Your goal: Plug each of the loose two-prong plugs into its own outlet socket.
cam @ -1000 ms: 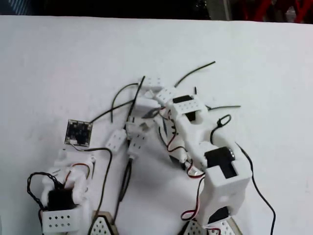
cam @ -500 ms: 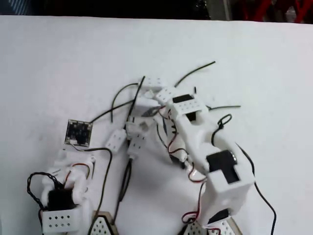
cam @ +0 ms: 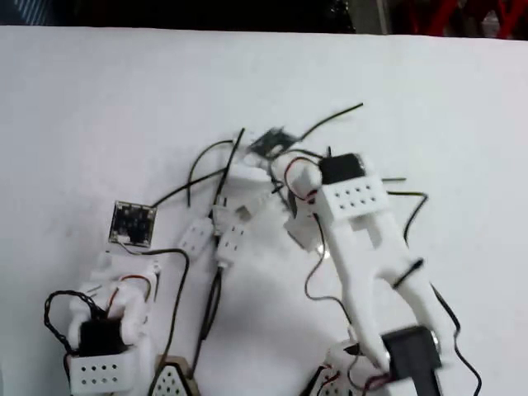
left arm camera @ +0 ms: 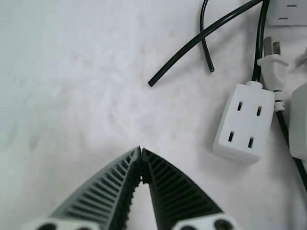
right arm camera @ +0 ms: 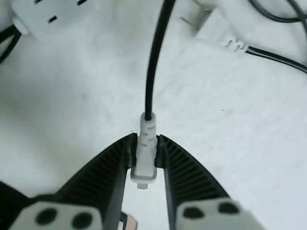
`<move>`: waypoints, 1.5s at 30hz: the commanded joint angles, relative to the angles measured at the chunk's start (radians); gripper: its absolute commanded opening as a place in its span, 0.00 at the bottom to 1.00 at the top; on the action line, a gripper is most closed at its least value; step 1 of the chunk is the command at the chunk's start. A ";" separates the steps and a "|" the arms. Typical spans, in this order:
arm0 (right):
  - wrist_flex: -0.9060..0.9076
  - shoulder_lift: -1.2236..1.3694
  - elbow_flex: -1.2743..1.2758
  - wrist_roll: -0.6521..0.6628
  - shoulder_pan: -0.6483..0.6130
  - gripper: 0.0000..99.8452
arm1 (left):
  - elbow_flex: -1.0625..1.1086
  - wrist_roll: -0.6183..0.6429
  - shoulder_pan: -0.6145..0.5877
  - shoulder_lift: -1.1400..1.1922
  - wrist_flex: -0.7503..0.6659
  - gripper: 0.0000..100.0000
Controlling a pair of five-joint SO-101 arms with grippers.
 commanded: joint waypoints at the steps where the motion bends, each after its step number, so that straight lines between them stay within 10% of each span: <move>1: -0.007 -0.140 0.003 -0.098 0.012 0.02 | -0.124 -0.104 -0.004 -0.007 0.003 0.02; 12: -0.397 -0.607 0.413 -0.328 0.015 0.02 | -0.425 -0.141 0.142 0.274 0.034 0.04; 22: -0.693 -0.881 0.735 -0.532 0.142 0.02 | -0.861 -0.006 0.150 1.001 0.201 0.39; 45: -0.857 -0.895 0.858 -0.640 0.325 0.02 | -1.192 0.034 0.529 1.860 -0.040 0.27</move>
